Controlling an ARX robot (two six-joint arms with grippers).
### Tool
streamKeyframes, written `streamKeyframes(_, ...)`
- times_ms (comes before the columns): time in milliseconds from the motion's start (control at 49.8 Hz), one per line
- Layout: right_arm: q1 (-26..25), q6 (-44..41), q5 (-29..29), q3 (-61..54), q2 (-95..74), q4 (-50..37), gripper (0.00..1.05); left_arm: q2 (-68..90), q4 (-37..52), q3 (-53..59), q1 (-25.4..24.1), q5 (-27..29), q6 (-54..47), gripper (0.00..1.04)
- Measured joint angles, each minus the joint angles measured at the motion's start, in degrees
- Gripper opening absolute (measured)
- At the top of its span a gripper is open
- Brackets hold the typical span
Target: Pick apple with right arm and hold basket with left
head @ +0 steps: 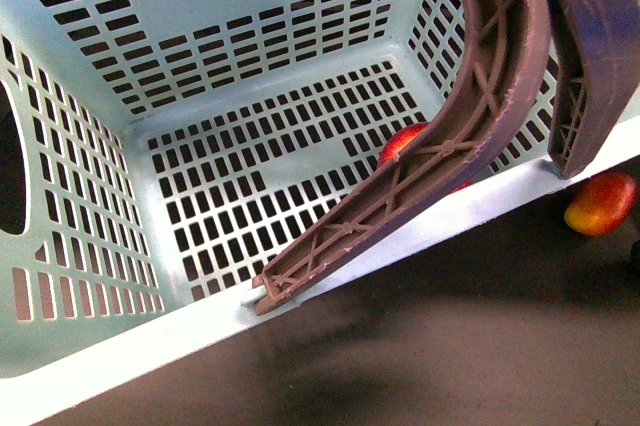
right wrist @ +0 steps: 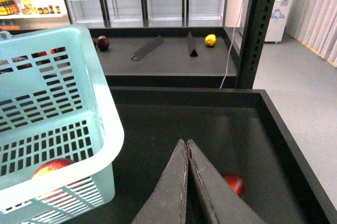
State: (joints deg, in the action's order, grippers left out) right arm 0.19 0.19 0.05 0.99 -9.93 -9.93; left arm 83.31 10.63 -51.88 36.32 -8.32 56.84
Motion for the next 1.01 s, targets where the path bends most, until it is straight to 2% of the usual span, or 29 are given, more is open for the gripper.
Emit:
streamKeyframes(80,0.0,0.0,0.1,0.0,6.9,8.7,0.02,0.0,0.0,0.0,0.0,0.0,0.0,0.15)
streamKeyframes(342,0.0,0.0,0.1,0.0,9.6,9.9,0.02,0.0,0.0,0.0,0.0,0.0,0.1,0.15)
streamKeyframes(462,0.0,0.0,0.1,0.0,9.6,9.9,0.22,0.0,0.0,0.0,0.0,0.0,0.0,0.15)
streamKeyframes(543,0.0,0.0,0.1,0.0,9.6,9.9,0.4,0.0,0.0,0.0,0.0,0.0,0.0,0.15)
streamKeyframes(623,0.0,0.0,0.1,0.0,9.6,9.9,0.5,0.0,0.0,0.0,0.0,0.0,0.0,0.15)
streamKeyframes(683,0.0,0.0,0.1,0.0,9.6,9.9,0.65,0.0,0.0,0.0,0.0,0.0,0.0,0.15)
streamKeyframes(884,0.0,0.0,0.1,0.0,9.6,9.9,0.95,0.0,0.0,0.0,0.0,0.0,0.0,0.15)
streamKeyframes(925,0.0,0.0,0.1,0.0,9.6,9.9,0.98,0.0,0.0,0.0,0.0,0.0,0.0,0.15)
streamKeyframes(1005,0.0,0.0,0.1,0.0,9.6,9.9,0.96,0.0,0.0,0.0,0.0,0.0,0.0,0.15)
